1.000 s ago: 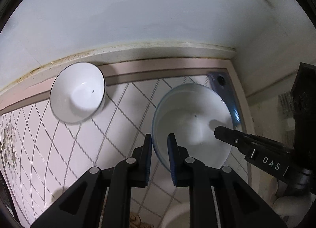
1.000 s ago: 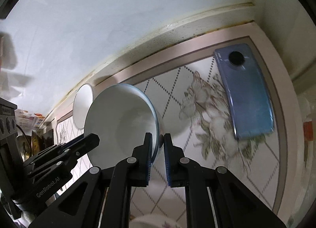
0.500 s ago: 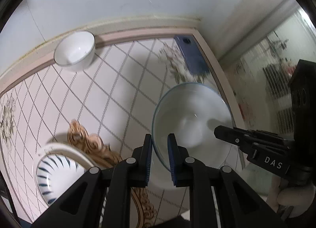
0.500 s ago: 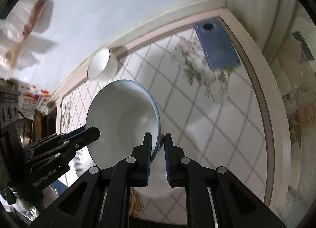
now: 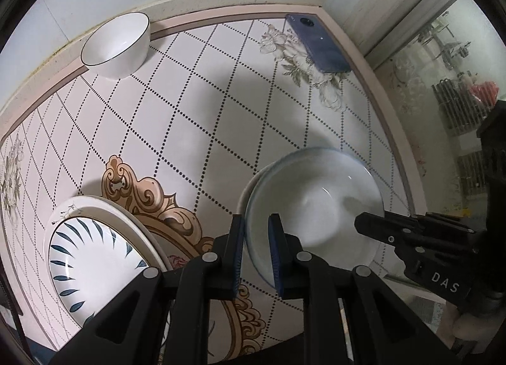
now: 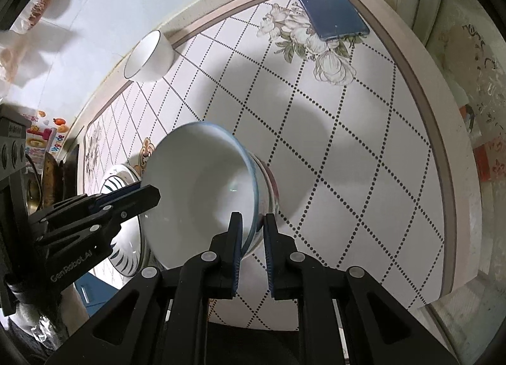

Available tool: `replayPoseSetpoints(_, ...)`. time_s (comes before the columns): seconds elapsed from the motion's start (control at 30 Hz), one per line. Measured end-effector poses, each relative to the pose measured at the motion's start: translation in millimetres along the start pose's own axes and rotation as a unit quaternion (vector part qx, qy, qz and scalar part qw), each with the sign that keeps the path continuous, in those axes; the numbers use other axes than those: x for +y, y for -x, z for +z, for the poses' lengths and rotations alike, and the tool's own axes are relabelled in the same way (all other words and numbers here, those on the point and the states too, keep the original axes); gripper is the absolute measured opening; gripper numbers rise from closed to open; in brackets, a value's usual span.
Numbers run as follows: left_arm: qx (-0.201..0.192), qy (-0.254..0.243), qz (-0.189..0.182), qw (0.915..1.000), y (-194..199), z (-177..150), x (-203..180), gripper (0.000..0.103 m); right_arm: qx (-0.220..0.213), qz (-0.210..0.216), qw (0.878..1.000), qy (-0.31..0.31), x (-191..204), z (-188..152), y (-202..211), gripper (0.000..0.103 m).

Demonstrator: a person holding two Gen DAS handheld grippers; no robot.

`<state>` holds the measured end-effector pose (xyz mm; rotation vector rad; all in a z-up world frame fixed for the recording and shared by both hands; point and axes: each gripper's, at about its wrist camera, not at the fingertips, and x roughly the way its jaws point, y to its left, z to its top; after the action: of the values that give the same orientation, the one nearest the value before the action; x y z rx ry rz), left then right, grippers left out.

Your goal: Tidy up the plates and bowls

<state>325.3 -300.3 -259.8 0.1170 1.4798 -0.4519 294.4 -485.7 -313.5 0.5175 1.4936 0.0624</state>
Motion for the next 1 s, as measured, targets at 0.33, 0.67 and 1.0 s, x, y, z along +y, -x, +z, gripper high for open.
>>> replayPoseSetpoints(0.33,-0.008,-0.018,0.0,0.9998,0,4,-12,0.014,0.016,-0.005,1.0,0.011,5,5,-16,0.016)
replayPoseSetpoints(0.67,-0.034,0.022,-0.016,0.9991,35,14,15,0.018,0.045,0.025,0.998,-0.026,-8,16,-6,0.021)
replayPoseSetpoints(1.0,-0.094,0.205,0.002,0.9741,64,93,168,0.032,-0.03,0.084,0.996,0.022,65,129,26,0.055)
